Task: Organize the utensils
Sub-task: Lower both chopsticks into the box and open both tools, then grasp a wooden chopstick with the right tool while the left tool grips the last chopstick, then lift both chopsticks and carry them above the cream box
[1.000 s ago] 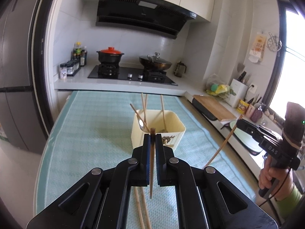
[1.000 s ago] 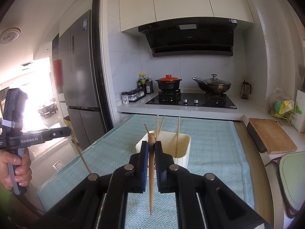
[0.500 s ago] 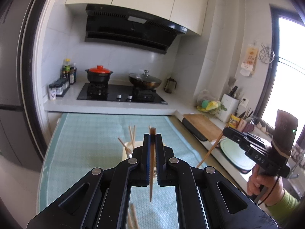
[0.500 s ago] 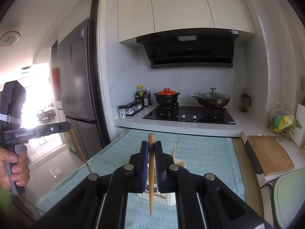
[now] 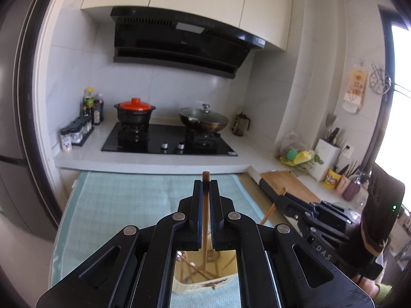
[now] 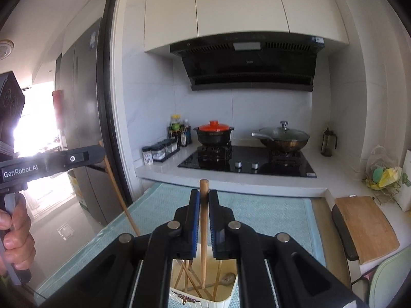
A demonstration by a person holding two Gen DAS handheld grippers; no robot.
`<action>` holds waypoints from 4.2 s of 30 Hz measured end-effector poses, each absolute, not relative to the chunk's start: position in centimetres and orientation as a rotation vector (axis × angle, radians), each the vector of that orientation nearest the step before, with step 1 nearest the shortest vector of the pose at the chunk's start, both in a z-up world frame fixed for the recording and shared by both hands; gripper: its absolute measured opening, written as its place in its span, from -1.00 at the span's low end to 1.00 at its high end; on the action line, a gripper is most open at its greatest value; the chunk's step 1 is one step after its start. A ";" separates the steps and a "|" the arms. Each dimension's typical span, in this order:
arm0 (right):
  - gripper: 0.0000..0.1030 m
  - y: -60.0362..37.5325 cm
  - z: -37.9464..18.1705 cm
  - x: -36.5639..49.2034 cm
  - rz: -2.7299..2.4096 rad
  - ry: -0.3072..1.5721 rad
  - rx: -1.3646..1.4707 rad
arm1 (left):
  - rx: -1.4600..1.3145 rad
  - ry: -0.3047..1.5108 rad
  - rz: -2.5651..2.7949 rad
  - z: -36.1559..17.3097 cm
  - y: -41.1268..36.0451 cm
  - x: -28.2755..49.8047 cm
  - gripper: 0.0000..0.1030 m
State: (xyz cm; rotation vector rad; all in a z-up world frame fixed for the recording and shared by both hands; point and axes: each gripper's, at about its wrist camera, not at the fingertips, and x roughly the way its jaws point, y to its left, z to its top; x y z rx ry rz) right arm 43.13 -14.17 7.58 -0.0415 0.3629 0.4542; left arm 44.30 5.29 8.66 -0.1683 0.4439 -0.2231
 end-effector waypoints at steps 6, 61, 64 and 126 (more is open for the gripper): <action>-0.86 -12.6 2.0 47.6 0.471 0.552 -0.052 | -0.188 0.590 -0.211 3.2 4.5 48.8 -0.94; -0.62 -2.8 -19.9 27.1 0.650 0.998 -0.099 | -0.192 0.899 0.102 -17.7 13.5 18.3 0.88; -0.72 -1.4 -20.9 26.2 0.626 1.006 -0.186 | -0.201 0.904 0.108 -17.9 13.9 18.4 0.88; -0.88 -15.2 -19.5 38.1 0.417 1.067 -0.063 | 0.050 1.049 -0.168 -19.7 3.8 35.2 -0.91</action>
